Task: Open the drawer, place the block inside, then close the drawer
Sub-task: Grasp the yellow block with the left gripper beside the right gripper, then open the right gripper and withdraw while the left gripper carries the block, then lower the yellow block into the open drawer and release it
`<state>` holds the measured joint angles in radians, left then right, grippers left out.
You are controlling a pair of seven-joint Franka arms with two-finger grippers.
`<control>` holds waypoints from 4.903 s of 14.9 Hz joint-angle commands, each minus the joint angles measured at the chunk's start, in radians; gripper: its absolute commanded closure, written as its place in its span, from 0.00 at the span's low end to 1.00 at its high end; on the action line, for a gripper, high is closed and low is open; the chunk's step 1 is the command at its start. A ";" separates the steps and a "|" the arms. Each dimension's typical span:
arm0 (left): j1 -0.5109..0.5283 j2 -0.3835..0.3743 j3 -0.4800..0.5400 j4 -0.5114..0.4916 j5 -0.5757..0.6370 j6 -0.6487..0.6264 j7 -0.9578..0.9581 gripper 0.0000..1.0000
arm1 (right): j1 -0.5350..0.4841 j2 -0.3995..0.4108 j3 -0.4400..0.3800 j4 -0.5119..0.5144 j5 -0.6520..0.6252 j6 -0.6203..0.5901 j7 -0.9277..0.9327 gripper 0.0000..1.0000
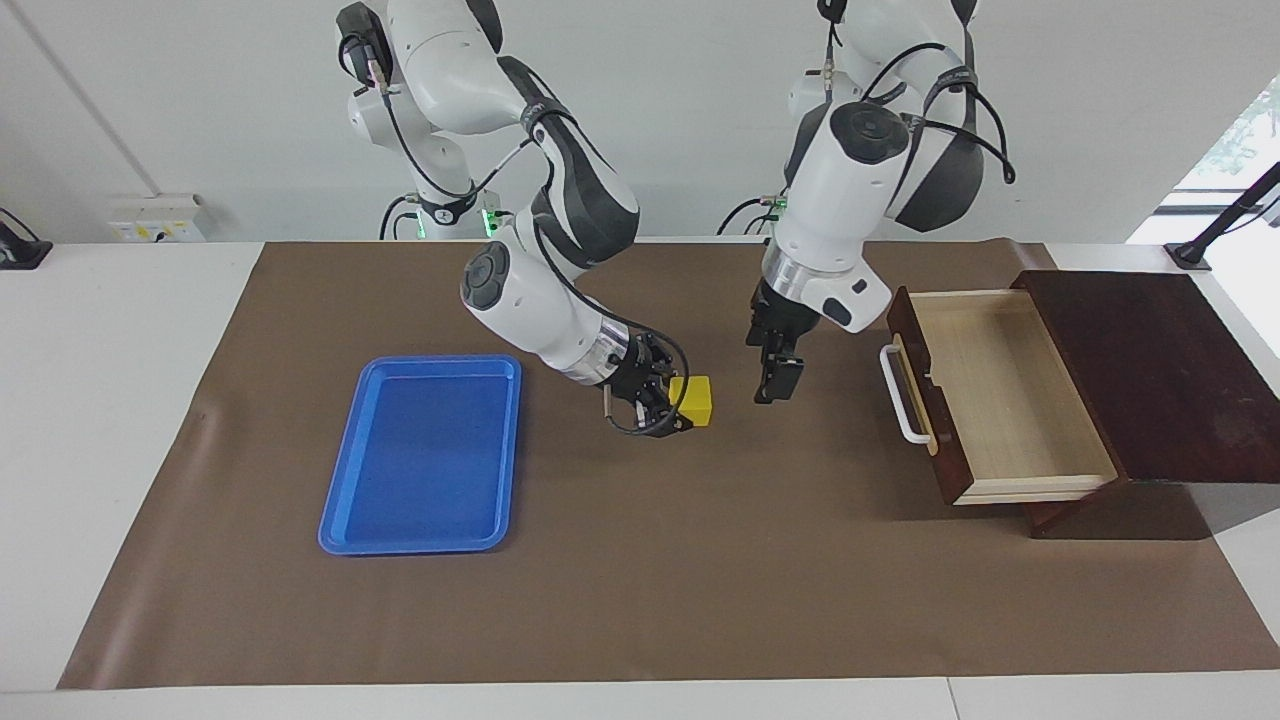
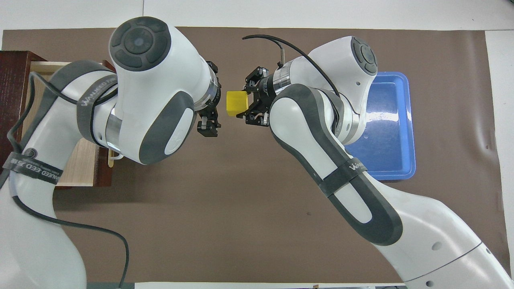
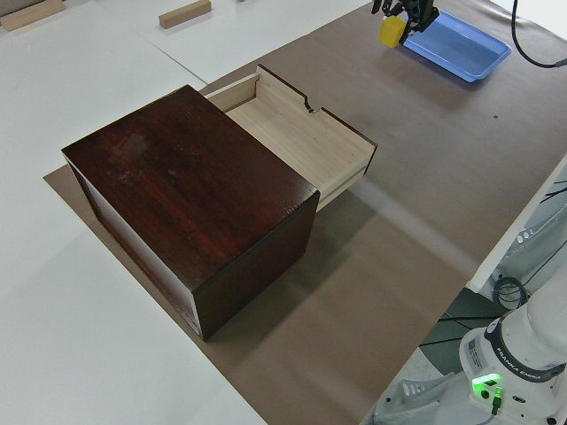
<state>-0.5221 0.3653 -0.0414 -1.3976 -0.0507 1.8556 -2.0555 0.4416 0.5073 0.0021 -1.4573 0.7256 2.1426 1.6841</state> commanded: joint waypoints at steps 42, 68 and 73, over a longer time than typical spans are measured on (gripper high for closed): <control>0.094 0.058 0.104 0.181 0.032 -0.242 0.044 1.00 | -0.368 -0.274 -0.011 -0.041 -0.507 -0.492 -1.016 0.00; 0.502 -0.243 0.112 -0.512 0.022 0.148 0.696 1.00 | -0.437 -0.566 -0.005 -0.219 -0.729 -0.604 -1.678 0.00; 0.501 -0.221 0.109 -0.411 0.023 0.110 0.683 0.00 | -0.435 -0.576 -0.004 -0.235 -0.729 -0.609 -1.667 0.00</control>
<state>-0.0176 0.1549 0.0731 -1.8479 -0.0306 1.9819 -1.3614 0.0185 -0.0577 -0.0111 -1.6768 0.0133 1.5421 0.0349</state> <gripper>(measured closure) 0.185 0.000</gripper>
